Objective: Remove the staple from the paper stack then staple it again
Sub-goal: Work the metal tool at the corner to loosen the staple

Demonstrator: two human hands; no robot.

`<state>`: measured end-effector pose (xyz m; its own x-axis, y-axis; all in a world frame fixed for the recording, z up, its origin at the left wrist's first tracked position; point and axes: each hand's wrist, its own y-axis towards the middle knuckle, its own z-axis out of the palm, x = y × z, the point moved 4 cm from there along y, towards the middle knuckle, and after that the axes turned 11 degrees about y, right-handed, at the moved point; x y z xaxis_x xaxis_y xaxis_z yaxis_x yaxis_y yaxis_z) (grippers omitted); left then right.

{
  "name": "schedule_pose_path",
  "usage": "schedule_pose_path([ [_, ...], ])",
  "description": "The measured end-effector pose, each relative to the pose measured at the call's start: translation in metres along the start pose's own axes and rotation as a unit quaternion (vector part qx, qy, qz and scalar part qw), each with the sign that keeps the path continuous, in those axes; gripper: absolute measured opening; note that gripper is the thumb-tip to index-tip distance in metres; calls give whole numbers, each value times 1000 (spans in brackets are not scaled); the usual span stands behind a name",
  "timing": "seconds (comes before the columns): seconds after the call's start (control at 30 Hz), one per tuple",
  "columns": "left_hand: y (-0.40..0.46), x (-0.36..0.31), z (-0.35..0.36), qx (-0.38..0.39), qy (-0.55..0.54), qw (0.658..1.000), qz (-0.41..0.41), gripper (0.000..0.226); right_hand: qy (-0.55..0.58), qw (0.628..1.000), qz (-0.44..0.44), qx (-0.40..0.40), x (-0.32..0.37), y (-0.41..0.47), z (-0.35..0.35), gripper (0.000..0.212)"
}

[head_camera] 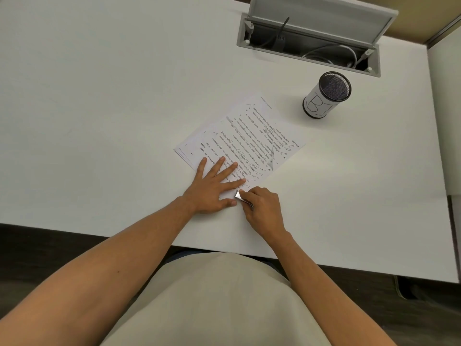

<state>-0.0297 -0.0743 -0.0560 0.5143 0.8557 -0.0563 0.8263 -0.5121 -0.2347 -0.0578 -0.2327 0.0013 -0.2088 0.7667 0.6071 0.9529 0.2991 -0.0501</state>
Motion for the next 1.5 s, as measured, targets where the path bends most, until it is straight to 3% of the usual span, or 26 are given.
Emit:
schedule_pose_path([
  [0.3,0,-1,-1,10,6,1000,-3,71,24,999,-19,-23,-1,-4,0,17],
  [0.73,3,-1,-1,29,6,1000,-5,74,-42,982,-152,-102,-10,-24,1,19],
  [0.9,2,-1,-1,30,9,999,-6,72,-24,989,-108,-100,-14,-26,0,21],
  [1.1,3,-1,-4,37,10,999,-5,72,3,998,-46,-35,-10,-14,-2,22],
  [1.5,5,1,-1,44,-6,999,-3,72,41,999,-9,12,-7,-2,-4,21],
])
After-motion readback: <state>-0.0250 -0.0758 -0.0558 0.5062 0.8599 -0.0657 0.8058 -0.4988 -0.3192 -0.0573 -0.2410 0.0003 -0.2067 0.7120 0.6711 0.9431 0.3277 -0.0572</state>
